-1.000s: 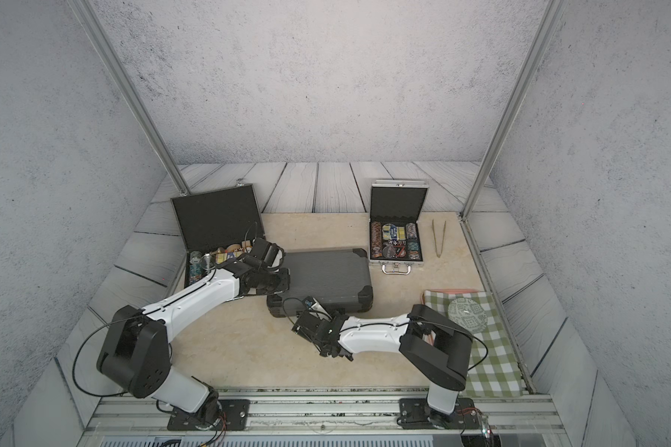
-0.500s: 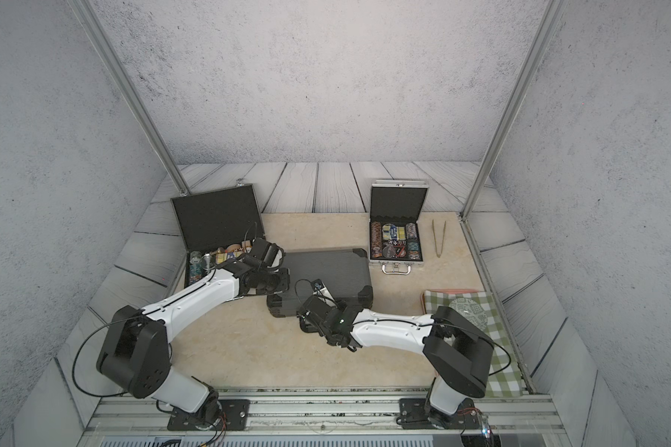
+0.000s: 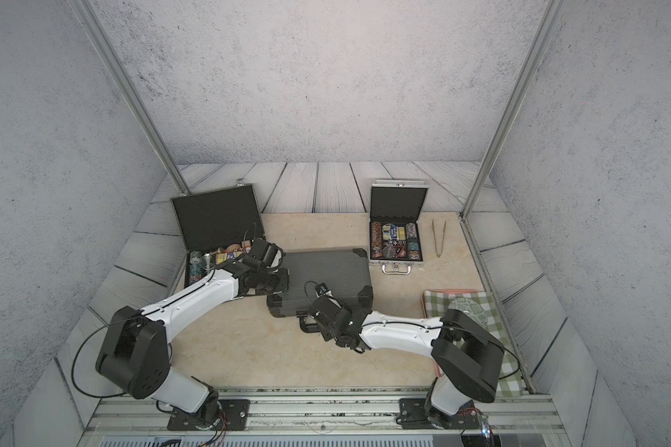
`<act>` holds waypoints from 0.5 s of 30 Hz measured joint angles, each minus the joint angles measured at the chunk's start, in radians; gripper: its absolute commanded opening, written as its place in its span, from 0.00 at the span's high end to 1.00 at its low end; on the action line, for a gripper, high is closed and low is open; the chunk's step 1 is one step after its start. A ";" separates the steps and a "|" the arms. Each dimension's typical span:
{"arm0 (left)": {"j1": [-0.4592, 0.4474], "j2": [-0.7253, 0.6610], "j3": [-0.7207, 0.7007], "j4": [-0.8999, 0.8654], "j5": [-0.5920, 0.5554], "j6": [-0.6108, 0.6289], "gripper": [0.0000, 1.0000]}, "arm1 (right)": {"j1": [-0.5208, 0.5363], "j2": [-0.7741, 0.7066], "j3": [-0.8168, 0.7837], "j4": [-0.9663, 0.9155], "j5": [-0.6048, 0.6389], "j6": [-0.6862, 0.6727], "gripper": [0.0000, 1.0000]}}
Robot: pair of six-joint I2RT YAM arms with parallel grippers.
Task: Close the poker set cases
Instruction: Fasten the fastener on the poker set case.
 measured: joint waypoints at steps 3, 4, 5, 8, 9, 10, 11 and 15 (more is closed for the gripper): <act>0.001 0.000 0.000 0.000 0.000 0.000 1.00 | 0.008 -0.016 -0.047 0.012 -0.045 -0.044 0.35; 0.002 0.000 0.000 0.000 0.001 0.000 1.00 | 0.012 -0.015 -0.051 0.013 -0.053 -0.059 0.35; 0.002 0.000 0.000 0.000 0.002 0.000 1.00 | 0.016 -0.015 -0.052 0.014 -0.058 -0.071 0.34; 0.004 0.000 0.000 0.000 0.003 0.000 1.00 | 0.037 -0.005 -0.045 0.029 -0.060 -0.100 0.32; 0.005 0.000 0.000 0.000 0.003 0.000 1.00 | 0.042 0.006 -0.041 0.035 -0.058 -0.108 0.31; 0.005 0.000 0.000 0.000 0.003 0.000 1.00 | 0.046 0.017 -0.036 0.037 -0.055 -0.113 0.31; 0.005 0.000 0.000 0.000 0.003 0.000 1.00 | 0.049 0.030 -0.029 0.035 -0.048 -0.117 0.30; 0.005 0.000 0.000 0.000 0.003 0.000 1.00 | 0.064 0.094 0.020 0.021 0.002 -0.127 0.29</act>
